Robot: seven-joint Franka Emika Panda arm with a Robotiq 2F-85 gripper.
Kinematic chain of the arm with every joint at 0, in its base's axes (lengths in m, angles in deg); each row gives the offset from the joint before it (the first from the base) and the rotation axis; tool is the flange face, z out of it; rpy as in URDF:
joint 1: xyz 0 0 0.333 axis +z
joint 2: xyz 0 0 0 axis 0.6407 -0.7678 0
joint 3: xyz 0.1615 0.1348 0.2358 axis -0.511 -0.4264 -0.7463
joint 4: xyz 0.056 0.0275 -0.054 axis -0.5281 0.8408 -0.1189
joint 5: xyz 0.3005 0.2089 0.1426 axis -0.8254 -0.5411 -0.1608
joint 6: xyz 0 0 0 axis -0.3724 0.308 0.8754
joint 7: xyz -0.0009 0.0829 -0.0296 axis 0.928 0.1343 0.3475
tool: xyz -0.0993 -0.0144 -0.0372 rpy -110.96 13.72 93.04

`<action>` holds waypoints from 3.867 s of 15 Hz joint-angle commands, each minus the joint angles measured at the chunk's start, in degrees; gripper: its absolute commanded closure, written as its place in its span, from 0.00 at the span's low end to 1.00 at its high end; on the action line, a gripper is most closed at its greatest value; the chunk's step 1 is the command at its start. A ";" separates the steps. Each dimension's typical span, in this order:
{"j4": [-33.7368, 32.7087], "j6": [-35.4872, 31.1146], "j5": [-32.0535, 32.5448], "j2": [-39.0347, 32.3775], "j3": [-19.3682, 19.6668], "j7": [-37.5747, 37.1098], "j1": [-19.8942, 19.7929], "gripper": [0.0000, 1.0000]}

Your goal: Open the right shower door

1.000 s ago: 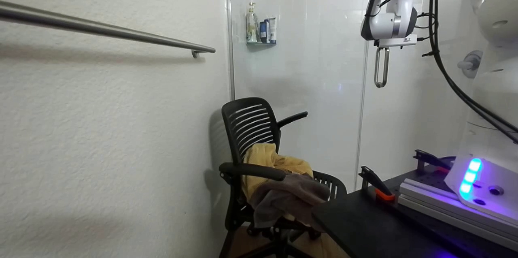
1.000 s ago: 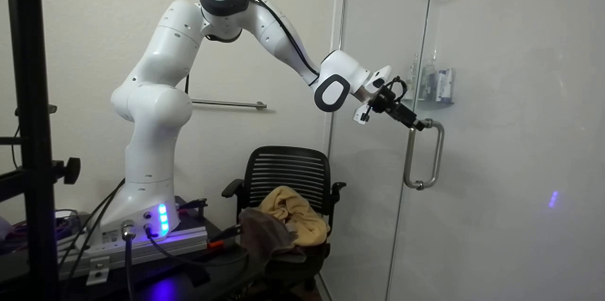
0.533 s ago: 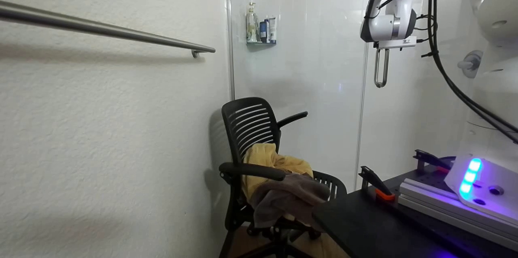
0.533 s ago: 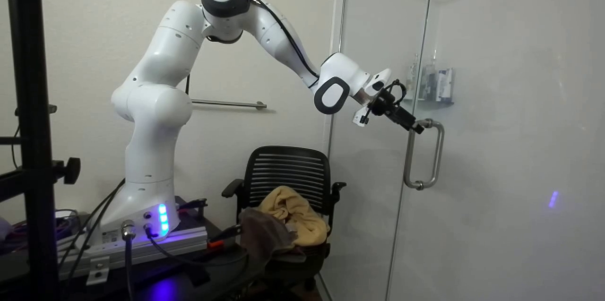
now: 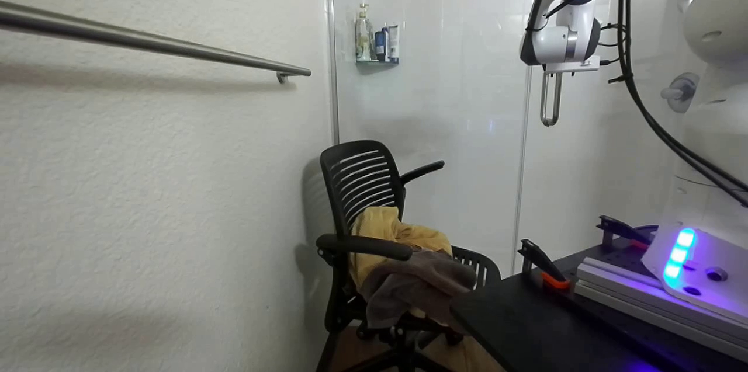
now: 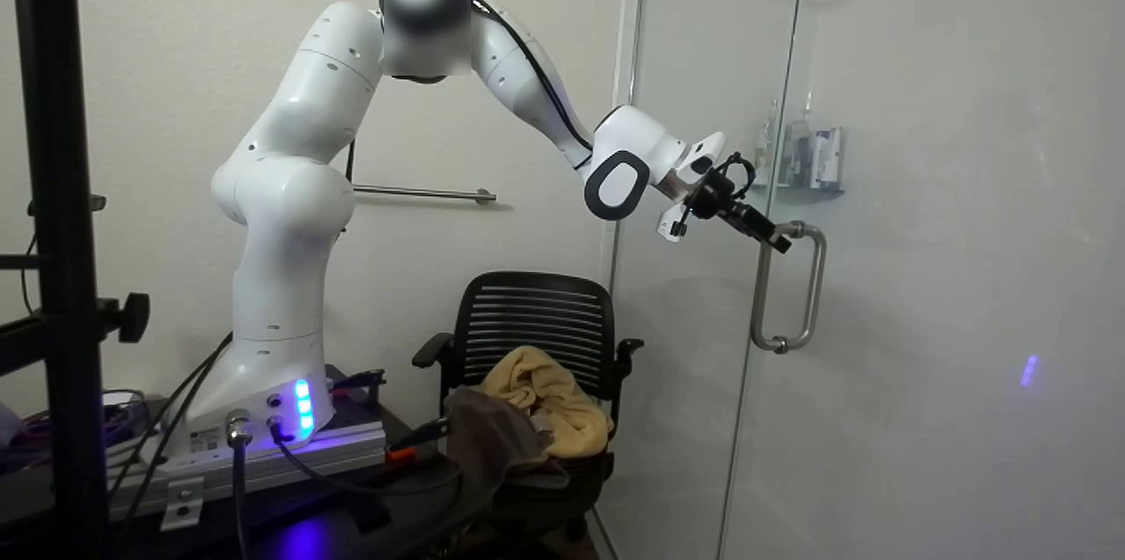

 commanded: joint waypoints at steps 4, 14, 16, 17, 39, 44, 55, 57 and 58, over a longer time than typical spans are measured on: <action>-0.24 -1.55 1.27 0.24 -2.31 -0.59 -2.70 0.89; -1.03 7.74 1.36 1.65 -1.44 1.42 -1.93 0.94; -1.59 10.64 1.45 2.16 -0.73 2.84 -1.58 0.94; -1.94 11.41 1.42 2.29 -0.72 3.32 -1.68 0.94; 12.43 26.01 -6.41 31.48 -51.31 25.14 -47.69 0.94; 13.76 42.65 -25.16 37.31 -43.80 52.09 -48.80 0.94; 26.19 46.16 -13.35 53.42 -34.46 58.80 -49.41 0.94; 27.89 46.43 -11.76 56.01 -34.46 58.52 -50.58 0.94; 28.45 46.62 -11.17 57.10 -34.44 58.46 -51.03 0.94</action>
